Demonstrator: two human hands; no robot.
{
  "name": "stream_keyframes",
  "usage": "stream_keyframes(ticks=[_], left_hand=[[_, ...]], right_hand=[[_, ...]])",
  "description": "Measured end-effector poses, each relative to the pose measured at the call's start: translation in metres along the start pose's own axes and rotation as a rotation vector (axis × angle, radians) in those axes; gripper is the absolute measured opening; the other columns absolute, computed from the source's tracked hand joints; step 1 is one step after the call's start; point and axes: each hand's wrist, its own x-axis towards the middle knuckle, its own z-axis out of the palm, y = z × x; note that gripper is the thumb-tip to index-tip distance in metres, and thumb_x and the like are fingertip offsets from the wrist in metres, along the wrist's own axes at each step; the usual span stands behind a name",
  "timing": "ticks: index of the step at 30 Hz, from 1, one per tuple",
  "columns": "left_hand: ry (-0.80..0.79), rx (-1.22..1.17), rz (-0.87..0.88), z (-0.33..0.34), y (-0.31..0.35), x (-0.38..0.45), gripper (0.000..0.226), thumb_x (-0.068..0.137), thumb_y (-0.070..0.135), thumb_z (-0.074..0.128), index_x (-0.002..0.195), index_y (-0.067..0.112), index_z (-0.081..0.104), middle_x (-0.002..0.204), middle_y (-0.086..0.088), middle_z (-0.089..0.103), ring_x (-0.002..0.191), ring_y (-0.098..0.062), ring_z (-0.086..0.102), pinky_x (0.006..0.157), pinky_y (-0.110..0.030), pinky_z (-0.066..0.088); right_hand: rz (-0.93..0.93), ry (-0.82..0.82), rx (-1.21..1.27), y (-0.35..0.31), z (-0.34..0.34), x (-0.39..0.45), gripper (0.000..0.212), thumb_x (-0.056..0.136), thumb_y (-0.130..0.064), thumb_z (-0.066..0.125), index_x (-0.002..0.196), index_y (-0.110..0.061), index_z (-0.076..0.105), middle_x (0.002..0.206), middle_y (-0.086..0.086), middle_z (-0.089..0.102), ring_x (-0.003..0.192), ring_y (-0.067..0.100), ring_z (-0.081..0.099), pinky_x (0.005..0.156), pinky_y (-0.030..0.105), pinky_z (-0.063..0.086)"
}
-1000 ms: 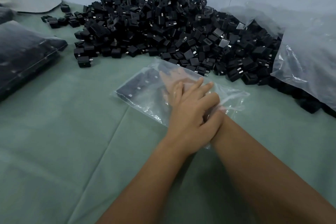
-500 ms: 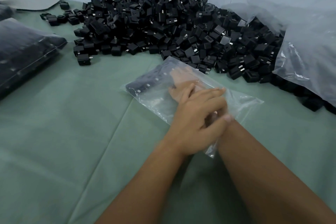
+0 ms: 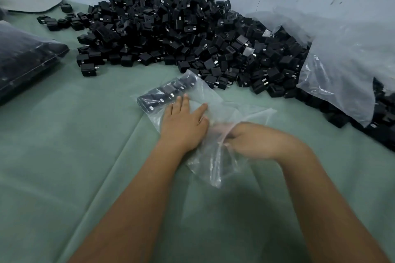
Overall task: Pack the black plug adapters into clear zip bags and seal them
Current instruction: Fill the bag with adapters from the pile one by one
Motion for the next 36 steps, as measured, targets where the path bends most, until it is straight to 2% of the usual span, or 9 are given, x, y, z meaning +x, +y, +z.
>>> stream_keyframes(ticks=[4,9,11,13,18,24,29,32,36], left_hand=[[-0.168,0.026,0.17,-0.022,-0.023,0.0,0.05,0.101,0.055,0.025,0.15,0.05,0.012,0.164,-0.005,-0.007,0.151,-0.02,-0.008,0.121,-0.039,-0.003],[-0.502,-0.146,0.122,-0.074,-0.047,-0.008,0.036,0.097,0.043,0.051,0.134,0.049,0.052,0.161,0.009,0.021,0.148,-0.015,0.019,0.12,-0.041,0.012],[-0.285,-0.113,0.055,-0.082,-0.041,-0.008,0.025,0.095,0.045,0.05,0.108,0.039,0.071,0.131,0.009,0.061,0.121,-0.018,0.055,0.1,-0.036,0.041],[0.068,0.066,0.109,-0.077,-0.023,-0.004,0.029,0.094,0.043,0.041,0.095,0.03,0.067,0.1,0.006,0.068,0.098,-0.021,0.062,0.079,-0.032,0.044],[0.181,0.172,0.196,-0.027,-0.007,0.012,0.044,0.103,0.038,0.03,0.147,0.04,0.034,0.161,0.0,0.023,0.148,-0.022,0.018,0.118,-0.05,0.013],[0.251,0.172,0.107,-0.003,-0.018,0.015,0.051,0.098,0.049,0.012,0.149,0.053,0.011,0.165,-0.001,0.002,0.151,-0.028,-0.005,0.103,-0.064,-0.026],[0.245,0.136,0.064,0.001,-0.018,0.016,0.056,0.092,0.048,0.006,0.147,0.054,0.018,0.165,-0.002,0.006,0.151,-0.032,-0.004,0.103,-0.069,-0.022],[0.252,0.129,0.03,0.001,-0.016,0.018,0.055,0.093,0.046,0.013,0.147,0.054,0.018,0.164,-0.005,0.013,0.151,-0.031,0.003,0.104,-0.073,-0.015],[0.234,0.124,-0.095,0.004,-0.022,0.019,0.063,0.088,0.057,0.007,0.141,0.055,-0.027,0.164,-0.005,-0.013,0.148,-0.027,-0.023,0.102,-0.072,-0.023]], right_hand=[[-0.221,-0.024,0.392,0.003,-0.045,-0.049,0.023,0.098,-0.025,0.051,0.099,-0.02,0.073,0.094,0.0,0.074,0.088,0.011,0.069,0.08,0.024,0.055],[-0.287,0.598,0.67,0.024,-0.076,-0.046,0.027,0.091,-0.025,0.048,0.082,-0.019,0.072,0.068,0.002,0.068,0.055,0.013,0.057,0.047,0.019,0.041],[-0.119,0.766,0.657,0.035,-0.076,-0.017,0.026,0.091,-0.02,0.049,0.076,-0.023,0.07,0.065,-0.005,0.065,0.055,0.008,0.054,0.049,0.02,0.039],[0.003,0.837,0.615,0.04,-0.071,0.019,0.02,0.09,-0.019,0.052,0.08,-0.025,0.068,0.077,-0.01,0.065,0.072,0.01,0.057,0.062,0.025,0.044],[0.051,0.751,0.109,0.024,-0.052,0.1,0.04,0.088,-0.029,0.054,0.128,-0.036,0.056,0.135,0.002,0.048,0.127,0.027,0.039,0.106,0.04,0.031],[-0.09,0.631,-0.249,-0.013,-0.06,0.185,0.041,0.096,-0.039,0.043,0.136,-0.051,0.042,0.156,0.002,0.024,0.143,0.026,0.013,0.112,0.047,0.009],[-0.171,0.483,-0.23,-0.02,-0.075,0.252,0.036,0.095,-0.052,0.044,0.131,-0.057,0.045,0.162,-0.002,0.003,0.147,0.024,-0.008,0.113,0.057,-0.009],[-0.077,0.398,-0.429,-0.006,-0.079,0.277,0.057,0.084,-0.074,0.039,0.138,-0.064,0.022,0.161,-0.001,-0.011,0.145,0.027,-0.021,0.103,0.065,-0.023],[0.02,0.469,-0.52,0.015,-0.083,0.281,0.059,0.086,-0.069,0.031,0.142,-0.059,0.017,0.162,-0.001,0.003,0.149,0.024,0.0,0.096,0.066,-0.03]])
